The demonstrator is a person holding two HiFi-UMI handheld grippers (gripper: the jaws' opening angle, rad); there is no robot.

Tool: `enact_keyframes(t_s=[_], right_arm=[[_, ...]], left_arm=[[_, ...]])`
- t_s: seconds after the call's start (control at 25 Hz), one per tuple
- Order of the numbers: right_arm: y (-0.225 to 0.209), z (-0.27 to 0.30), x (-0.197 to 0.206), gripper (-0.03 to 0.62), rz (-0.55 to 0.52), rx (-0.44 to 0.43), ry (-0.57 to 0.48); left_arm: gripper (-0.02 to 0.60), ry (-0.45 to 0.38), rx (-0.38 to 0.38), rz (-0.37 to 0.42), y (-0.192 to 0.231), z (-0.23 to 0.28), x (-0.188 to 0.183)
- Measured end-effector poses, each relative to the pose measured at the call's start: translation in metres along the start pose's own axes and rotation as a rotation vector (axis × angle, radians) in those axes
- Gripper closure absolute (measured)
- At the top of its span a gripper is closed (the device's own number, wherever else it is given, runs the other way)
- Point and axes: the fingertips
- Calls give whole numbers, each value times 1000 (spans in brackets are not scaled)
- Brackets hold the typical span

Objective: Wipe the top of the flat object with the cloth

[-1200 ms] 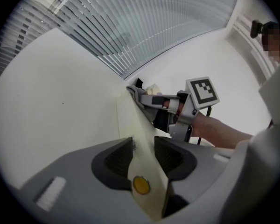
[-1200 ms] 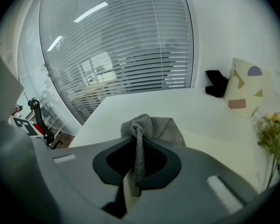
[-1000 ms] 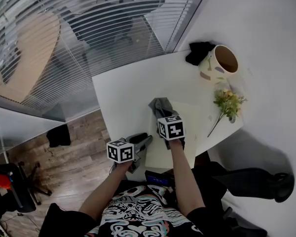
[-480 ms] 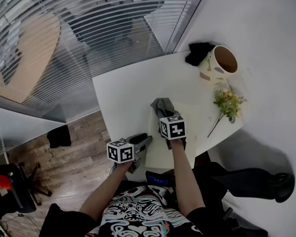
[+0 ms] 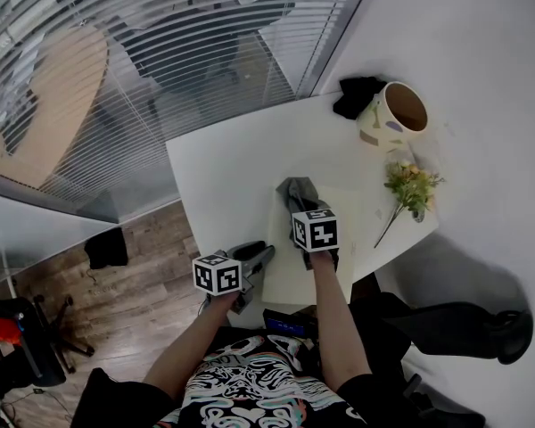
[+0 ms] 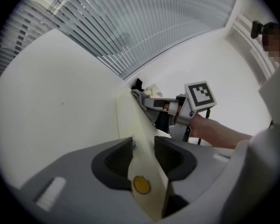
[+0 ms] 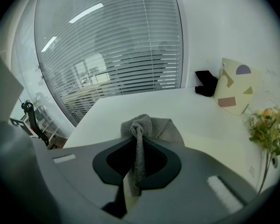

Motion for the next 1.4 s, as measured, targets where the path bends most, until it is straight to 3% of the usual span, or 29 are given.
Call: enact_keyframes(t_s=[1.4], right_arm=[[-28,-11,10,579,35,53,-9]], left_arm=[[382,-5,0,8,0,-2,1]])
Point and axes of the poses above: the fingertips, and each gripper's own axes: z forward along the fingers, y to its left, x out of its underside, and after that the axes turned 6 degrees about x, right-handed
